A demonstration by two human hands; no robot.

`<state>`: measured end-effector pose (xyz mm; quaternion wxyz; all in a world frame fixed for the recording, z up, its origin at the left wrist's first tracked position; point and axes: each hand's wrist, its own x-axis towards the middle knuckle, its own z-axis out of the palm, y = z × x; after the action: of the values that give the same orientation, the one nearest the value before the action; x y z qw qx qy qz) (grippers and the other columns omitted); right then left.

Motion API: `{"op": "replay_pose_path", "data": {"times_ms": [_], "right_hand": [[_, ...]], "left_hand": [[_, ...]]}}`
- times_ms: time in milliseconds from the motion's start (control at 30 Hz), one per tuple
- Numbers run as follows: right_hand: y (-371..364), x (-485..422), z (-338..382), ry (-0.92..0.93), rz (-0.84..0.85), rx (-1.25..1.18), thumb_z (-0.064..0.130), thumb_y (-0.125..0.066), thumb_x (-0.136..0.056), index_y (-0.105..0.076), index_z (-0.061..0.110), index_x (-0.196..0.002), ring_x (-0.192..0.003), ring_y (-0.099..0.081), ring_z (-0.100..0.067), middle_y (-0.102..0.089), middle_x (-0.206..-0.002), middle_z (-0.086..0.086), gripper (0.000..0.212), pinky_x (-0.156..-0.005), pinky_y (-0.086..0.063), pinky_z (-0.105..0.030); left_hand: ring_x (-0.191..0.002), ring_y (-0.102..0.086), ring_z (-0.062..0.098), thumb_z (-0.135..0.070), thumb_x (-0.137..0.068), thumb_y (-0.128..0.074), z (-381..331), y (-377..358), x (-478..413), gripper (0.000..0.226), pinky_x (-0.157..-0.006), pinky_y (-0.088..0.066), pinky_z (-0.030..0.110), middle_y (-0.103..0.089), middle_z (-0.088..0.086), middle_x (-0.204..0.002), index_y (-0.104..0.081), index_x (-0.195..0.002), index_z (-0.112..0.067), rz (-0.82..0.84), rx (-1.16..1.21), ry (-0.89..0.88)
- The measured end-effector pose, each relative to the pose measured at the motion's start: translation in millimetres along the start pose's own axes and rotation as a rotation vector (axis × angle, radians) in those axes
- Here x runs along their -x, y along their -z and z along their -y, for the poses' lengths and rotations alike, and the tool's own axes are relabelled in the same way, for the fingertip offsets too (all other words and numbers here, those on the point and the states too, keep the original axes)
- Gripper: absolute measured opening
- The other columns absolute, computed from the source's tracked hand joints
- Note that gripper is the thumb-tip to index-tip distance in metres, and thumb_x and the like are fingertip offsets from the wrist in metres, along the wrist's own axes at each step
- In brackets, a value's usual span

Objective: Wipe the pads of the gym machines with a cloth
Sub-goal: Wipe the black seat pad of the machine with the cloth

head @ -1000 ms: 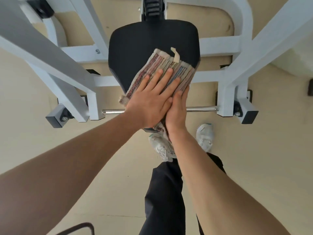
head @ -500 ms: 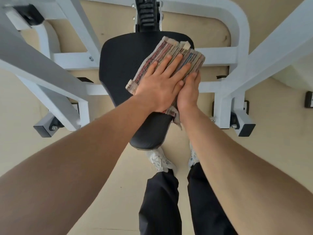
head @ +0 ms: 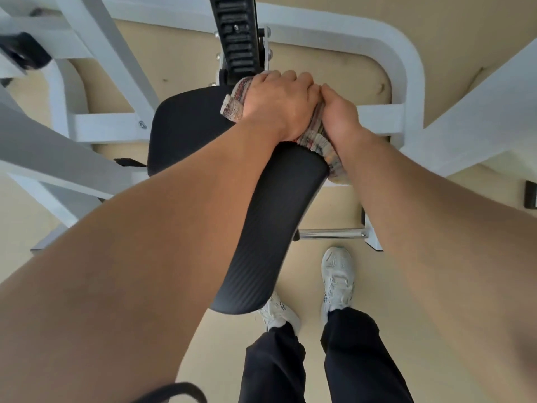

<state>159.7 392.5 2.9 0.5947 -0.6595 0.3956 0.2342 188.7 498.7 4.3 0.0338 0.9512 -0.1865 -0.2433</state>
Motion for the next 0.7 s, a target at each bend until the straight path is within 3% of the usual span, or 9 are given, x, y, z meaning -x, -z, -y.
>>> {"op": "replay_pose_path", "data": {"times_ms": [67,167,233,333,400,433,500,567,700], "right_hand": [[0,17,-12,0.023,-0.016,-0.033,0.033,-0.044,-0.105,-0.065,0.015,-0.092,-0.079,-0.060,-0.007,-0.061,-0.081,0.007,0.031,-0.058,-0.045,-0.007],[-2,41,-40,0.120,-0.036,-0.118,0.032,-0.034,-0.107,-0.064,0.021,-0.126,-0.108,-0.064,-0.011,-0.069,-0.109,0.006,0.038,-0.092,-0.050,-0.022],[-8,65,-58,0.165,-0.058,-0.213,0.034,-0.030,-0.108,-0.056,0.027,-0.139,-0.118,-0.062,-0.007,-0.067,-0.129,0.005,0.041,-0.103,-0.048,-0.028],[-30,118,-90,0.156,-0.103,-0.364,0.032,-0.026,-0.110,-0.036,0.026,-0.152,-0.128,-0.055,-0.005,-0.054,-0.144,0.008,0.044,-0.102,-0.044,-0.015],[-42,146,-104,0.152,-0.094,-0.391,0.028,-0.021,-0.111,-0.026,0.026,-0.156,-0.130,-0.051,-0.004,-0.047,-0.147,0.008,0.046,-0.099,-0.043,-0.008],[-45,150,-107,0.155,-0.091,-0.418,0.028,-0.020,-0.111,-0.026,0.026,-0.156,-0.131,-0.051,-0.004,-0.047,-0.148,0.007,0.046,-0.102,-0.044,-0.012],[-40,134,-101,0.114,-0.125,-0.464,0.033,-0.025,-0.109,-0.035,0.027,-0.152,-0.130,-0.055,-0.010,-0.053,-0.146,0.003,0.045,-0.111,-0.044,-0.029],[-26,109,-89,0.054,-0.110,-0.475,0.040,-0.034,-0.103,-0.051,0.026,-0.142,-0.123,-0.062,-0.019,-0.064,-0.134,-0.003,0.045,-0.110,-0.047,-0.042],[5,54,-46,0.013,0.052,-0.254,0.043,-0.040,-0.102,-0.067,0.022,-0.122,-0.104,-0.072,-0.024,-0.075,-0.111,-0.008,0.040,-0.099,-0.055,-0.044]], "left_hand": [[-0.143,-0.036,0.028,-0.045,-0.106,-0.016,-1,-5,18,0.052,-0.120,-0.019,0.045,-0.045,0.004,-0.152,-0.039,-0.149,-0.027,-0.037,0.028,-0.059],[-0.156,-0.004,0.022,-0.045,-0.106,-0.011,-4,-12,57,0.058,-0.126,-0.002,0.044,-0.009,0.000,-0.170,-0.010,-0.161,-0.028,-0.008,0.048,-0.140],[-0.157,0.006,0.021,-0.045,-0.106,-0.009,-7,-16,93,0.059,-0.127,0.001,0.044,0.005,-0.001,-0.170,0.000,-0.162,-0.028,0.032,0.029,-0.163],[-0.156,0.012,0.019,-0.047,-0.104,-0.005,-4,-19,140,0.060,-0.126,0.004,0.044,0.014,-0.003,-0.169,0.007,-0.161,-0.031,0.093,0.017,-0.180],[-0.156,0.013,0.019,-0.049,-0.104,-0.005,1,-20,154,0.060,-0.126,0.005,0.044,0.015,-0.005,-0.169,0.010,-0.160,-0.034,0.122,0.015,-0.206],[-0.156,0.013,0.019,-0.050,-0.104,-0.006,3,-19,154,0.059,-0.126,0.005,0.044,0.015,-0.006,-0.169,0.010,-0.159,-0.036,0.128,0.016,-0.213],[-0.156,0.011,0.018,-0.049,-0.105,-0.008,3,-19,144,0.058,-0.126,0.004,0.044,0.014,-0.008,-0.169,0.009,-0.159,-0.037,0.128,0.011,-0.217],[-0.156,0.010,0.017,-0.048,-0.105,-0.009,1,-18,124,0.058,-0.126,0.003,0.043,0.012,-0.009,-0.169,0.007,-0.160,-0.037,0.110,0.014,-0.192],[-0.156,0.009,0.016,-0.047,-0.106,-0.010,-10,-10,71,0.057,-0.126,0.005,0.043,0.009,-0.009,-0.169,0.003,-0.160,-0.037,0.096,0.077,-0.089]]}}
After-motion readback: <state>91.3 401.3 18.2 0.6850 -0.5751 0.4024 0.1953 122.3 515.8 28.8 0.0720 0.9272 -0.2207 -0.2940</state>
